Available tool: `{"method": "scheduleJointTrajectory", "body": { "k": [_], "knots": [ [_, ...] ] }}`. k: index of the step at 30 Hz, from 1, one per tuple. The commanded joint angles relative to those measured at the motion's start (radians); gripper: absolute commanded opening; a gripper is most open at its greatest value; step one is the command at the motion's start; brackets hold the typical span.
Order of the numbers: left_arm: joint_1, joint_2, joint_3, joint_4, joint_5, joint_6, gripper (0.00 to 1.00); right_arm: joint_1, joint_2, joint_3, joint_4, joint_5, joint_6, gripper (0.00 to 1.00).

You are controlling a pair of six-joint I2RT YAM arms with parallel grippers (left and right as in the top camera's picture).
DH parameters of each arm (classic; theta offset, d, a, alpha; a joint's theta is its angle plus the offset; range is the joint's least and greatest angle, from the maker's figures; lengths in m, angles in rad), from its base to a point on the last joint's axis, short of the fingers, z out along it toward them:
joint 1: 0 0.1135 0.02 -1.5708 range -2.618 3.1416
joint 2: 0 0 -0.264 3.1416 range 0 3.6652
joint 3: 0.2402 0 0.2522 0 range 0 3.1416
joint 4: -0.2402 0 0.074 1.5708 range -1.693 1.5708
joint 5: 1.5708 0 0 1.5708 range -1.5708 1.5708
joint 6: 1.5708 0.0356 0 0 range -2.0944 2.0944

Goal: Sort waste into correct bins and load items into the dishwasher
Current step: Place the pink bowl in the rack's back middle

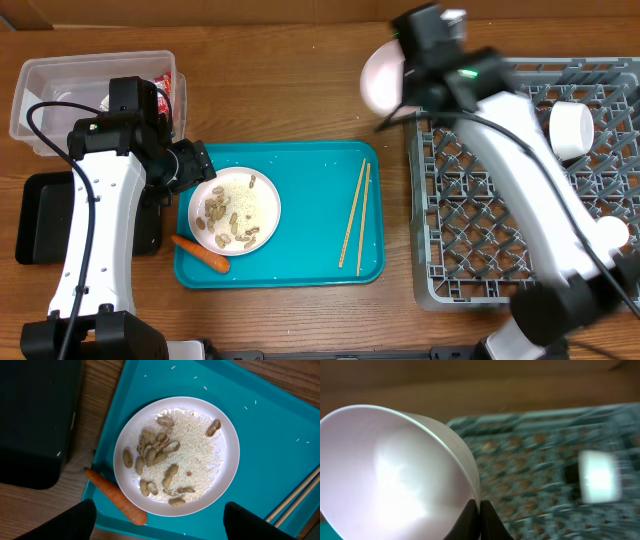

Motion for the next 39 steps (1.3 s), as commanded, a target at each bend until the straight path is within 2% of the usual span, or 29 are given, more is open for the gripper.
{"method": "scheduleJointTrajectory", "body": {
  "k": [1,4,8,13,25,39],
  "knots": [
    [0.002,-0.022,0.011,0.005,-0.006,0.019,0.83,-0.056,-0.037,0.011,-0.026,0.311,-0.002,0.04],
    [0.002,-0.022,0.011,0.005,-0.006,0.019,0.83,-0.116,-0.034,-0.004,-0.039,0.440,0.039,0.04],
    [0.002,-0.022,0.011,0.009,-0.006,0.019,0.83,-0.219,-0.027,-0.073,-0.051,0.629,0.196,0.04],
    [0.002,-0.022,0.011,0.009,-0.005,0.019,0.84,-0.296,-0.011,-0.216,0.008,0.733,0.238,0.04],
    [0.002,-0.022,0.011,0.013,-0.002,0.019,0.84,-0.301,0.151,-0.464,0.111,0.713,0.239,0.04],
    [0.002,-0.022,0.011,0.015,-0.002,0.019,0.84,-0.209,0.171,-0.499,0.092,0.670,0.271,0.04]
  ]
}}
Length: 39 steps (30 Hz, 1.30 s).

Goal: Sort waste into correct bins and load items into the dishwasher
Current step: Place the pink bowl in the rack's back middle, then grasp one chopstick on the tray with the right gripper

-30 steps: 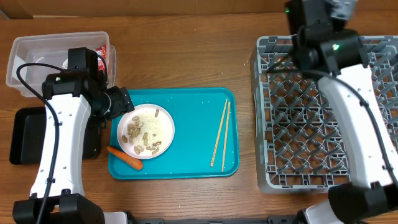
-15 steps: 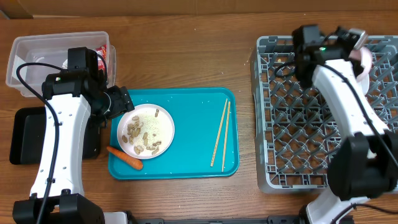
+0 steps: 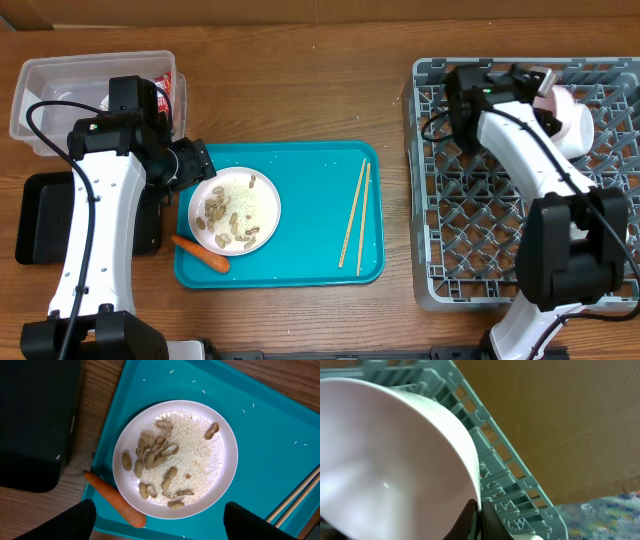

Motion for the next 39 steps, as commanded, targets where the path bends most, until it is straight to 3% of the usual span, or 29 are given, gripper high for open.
{"method": "scheduleJointTrajectory", "body": {
  "k": [1,15,18,22,28,33,34,39],
  "knots": [
    [0.002,-0.022,0.011,0.003,-0.003,0.019,0.84,0.040,0.011,-0.024,-0.014,-0.066,0.018,0.04],
    [0.002,-0.022,0.011,0.002,-0.003,0.019,0.84,0.122,0.011,-0.023,-0.103,-0.429,0.024,0.04],
    [0.002,-0.022,0.011,0.002,-0.003,0.019,0.84,0.133,0.009,-0.016,-0.122,-0.498,0.024,0.23],
    [0.002,-0.022,0.011,0.001,-0.003,0.020,0.84,0.138,-0.012,0.020,-0.159,-0.549,0.031,0.31],
    [0.002,-0.022,0.011,-0.002,-0.003,0.019,0.84,0.138,-0.106,0.171,-0.236,-0.595,0.011,0.55],
    [0.002,-0.022,0.011,-0.004,-0.003,0.020,0.84,0.138,-0.167,0.307,-0.256,-0.793,-0.186,0.72],
    [0.002,-0.022,0.011,-0.004,-0.003,0.020,0.84,0.138,-0.180,0.337,-0.254,-0.899,-0.251,0.80],
    [0.002,-0.022,0.011,-0.008,-0.004,0.020,0.84,0.139,-0.195,0.356,-0.244,-1.307,-0.327,0.75]
  ]
}}
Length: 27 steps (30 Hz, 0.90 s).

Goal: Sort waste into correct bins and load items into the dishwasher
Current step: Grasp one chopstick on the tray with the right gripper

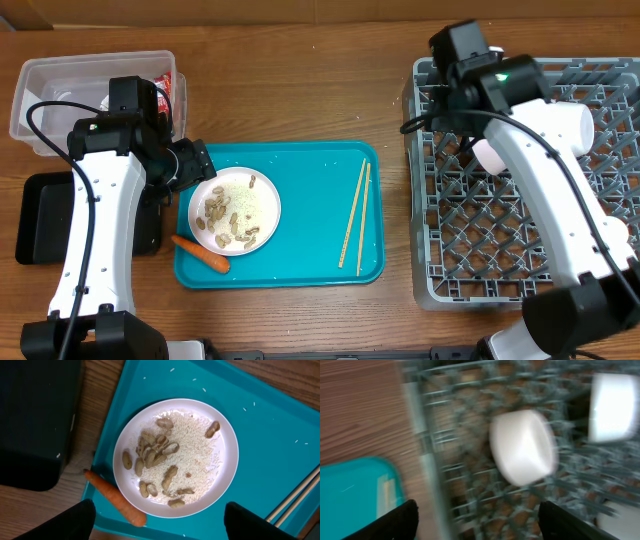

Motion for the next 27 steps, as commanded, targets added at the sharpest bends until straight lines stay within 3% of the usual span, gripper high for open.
{"method": "scheduleJointTrajectory", "body": {
  "k": [1,8,15,21,27],
  "knots": [
    [0.002,-0.022,0.011,-0.002,-0.003,0.020,0.84,0.001,-0.008,0.006,0.004,-0.386,-0.095,0.73],
    [0.002,-0.022,0.011,-0.002,-0.003,0.019,0.85,0.126,-0.002,-0.119,0.047,-0.465,0.016,0.58],
    [0.002,-0.022,0.011,-0.003,-0.003,0.019,0.85,0.339,0.003,-0.438,0.308,-0.386,0.240,0.51],
    [0.002,-0.022,0.011,-0.006,-0.003,0.019,0.85,0.390,0.003,-0.607,0.477,-0.352,0.319,0.47],
    [0.002,-0.022,0.011,-0.006,-0.003,0.019,0.85,0.390,0.040,-0.643,0.517,-0.357,0.340,0.44]
  ]
}}
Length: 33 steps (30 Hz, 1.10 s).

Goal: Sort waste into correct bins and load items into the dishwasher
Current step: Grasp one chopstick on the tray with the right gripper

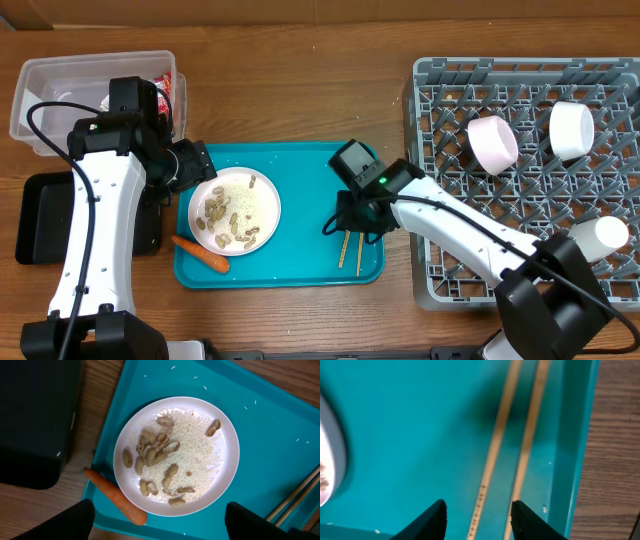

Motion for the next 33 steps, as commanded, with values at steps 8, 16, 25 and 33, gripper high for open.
{"method": "scheduleJointTrajectory", "body": {
  "k": [8,16,25,33],
  "knots": [
    [0.002,-0.022,0.011,0.001,-0.003,0.019,0.85,0.002,0.126,-0.007,0.036,-0.032,0.030,0.44],
    [0.002,-0.022,0.011,0.001,-0.003,0.019,0.85,0.002,0.127,-0.007,0.035,-0.032,0.031,0.36],
    [0.002,-0.022,0.011,0.001,-0.003,0.019,0.85,0.016,0.150,-0.015,0.014,-0.029,0.082,0.33],
    [0.002,-0.022,0.011,0.001,-0.003,0.019,0.85,0.040,0.196,-0.012,0.016,-0.034,0.108,0.18]
  ]
}}
